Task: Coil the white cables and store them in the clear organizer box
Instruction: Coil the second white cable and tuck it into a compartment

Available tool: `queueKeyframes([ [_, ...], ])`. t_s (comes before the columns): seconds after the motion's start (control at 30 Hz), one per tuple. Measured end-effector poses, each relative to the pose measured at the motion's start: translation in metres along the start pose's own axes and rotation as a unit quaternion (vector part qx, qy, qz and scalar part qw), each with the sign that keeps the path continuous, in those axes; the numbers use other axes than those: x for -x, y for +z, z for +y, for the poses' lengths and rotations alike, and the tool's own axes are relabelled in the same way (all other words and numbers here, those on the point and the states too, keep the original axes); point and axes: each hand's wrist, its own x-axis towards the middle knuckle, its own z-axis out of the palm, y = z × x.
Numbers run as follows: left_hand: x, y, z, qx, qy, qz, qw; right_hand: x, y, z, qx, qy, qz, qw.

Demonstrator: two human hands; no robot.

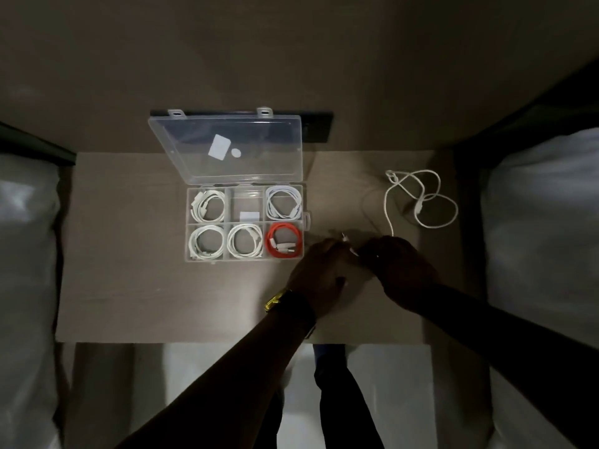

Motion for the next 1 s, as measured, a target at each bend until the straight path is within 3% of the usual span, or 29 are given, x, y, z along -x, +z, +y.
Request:
queueKeyframes([
  [0.1,0.003,0.015,0.001,-0.046,0.009,-0.015,0.999,-0.007,0.005,0.006,-0.054,-0.021,-0.031,0.998],
  [0.27,-0.007,0.013,0.02,-0.116,0.021,-0.002,0.993,0.009,-0.008,0.009,-0.111,-0.062,0.062,0.99],
  [0.33,-0.007,0.002,0.044,-0.008,-0.028,-0.044,0.999,0.018,-0.017,0.017,-0.145,-0.065,0.113,0.981],
  [0.37,-0.005,-0.007,0.058,0.147,-0.096,-0.068,0.982,0.022,-0.022,0.02,-0.173,-0.058,0.133,0.974],
  [0.4,-0.003,-0.017,0.071,0.338,-0.176,-0.075,0.922,0.026,-0.029,0.02,-0.22,-0.035,0.149,0.963],
  [0.43,0.0,-0.026,0.086,0.514,-0.229,-0.083,0.823,0.028,-0.037,0.018,-0.278,0.004,0.162,0.947],
  [0.5,0.004,-0.049,0.106,0.746,-0.223,-0.094,0.62,0.033,-0.053,0.01,-0.376,0.056,0.168,0.91],
  [0.53,0.003,-0.063,0.112,0.805,-0.194,-0.087,0.554,0.035,-0.059,0.005,-0.404,0.056,0.161,0.899],
  [0.57,0.001,-0.078,0.115,0.839,-0.155,-0.068,0.517,0.038,-0.063,0.0,-0.438,0.046,0.146,0.886],
  [0.6,-0.004,-0.094,0.115,0.856,-0.119,-0.034,0.503,0.041,-0.065,-0.004,-0.471,0.033,0.13,0.872],
  [0.67,-0.015,-0.119,0.109,0.86,-0.063,0.051,0.504,0.048,-0.068,-0.009,-0.523,0.018,0.107,0.845],
  [0.7,-0.021,-0.126,0.106,0.844,-0.056,0.094,0.526,0.052,-0.069,-0.012,-0.536,0.014,0.089,0.839],
  [0.73,-0.027,-0.129,0.104,0.804,-0.062,0.132,0.576,0.054,-0.073,-0.014,-0.522,0.002,0.077,0.85],
  [0.8,-0.032,-0.119,0.106,0.65,-0.099,0.169,0.734,0.053,-0.086,-0.014,-0.463,-0.02,0.102,0.88],
  [0.83,-0.03,-0.108,0.109,0.593,-0.102,0.129,0.788,0.051,-0.096,-0.011,-0.421,-0.028,0.135,0.896],
  [0.87,-0.027,-0.096,0.113,0.565,-0.11,0.07,0.815,0.047,-0.106,-0.005,-0.362,-0.04,0.18,0.914],
  [0.93,-0.015,-0.081,0.119,0.52,-0.15,-0.032,0.84,0.038,-0.122,0.009,-0.289,-0.025,0.259,0.921],
  [0.97,-0.008,-0.079,0.119,0.516,-0.183,-0.051,0.835,0.033,-0.129,0.015,-0.284,0.006,0.281,0.917],
  [1.0,-0.004,-0.081,0.118,0.553,-0.21,-0.064,0.804,0.028,-0.133,0.018,-0.283,0.035,0.293,0.913],
])
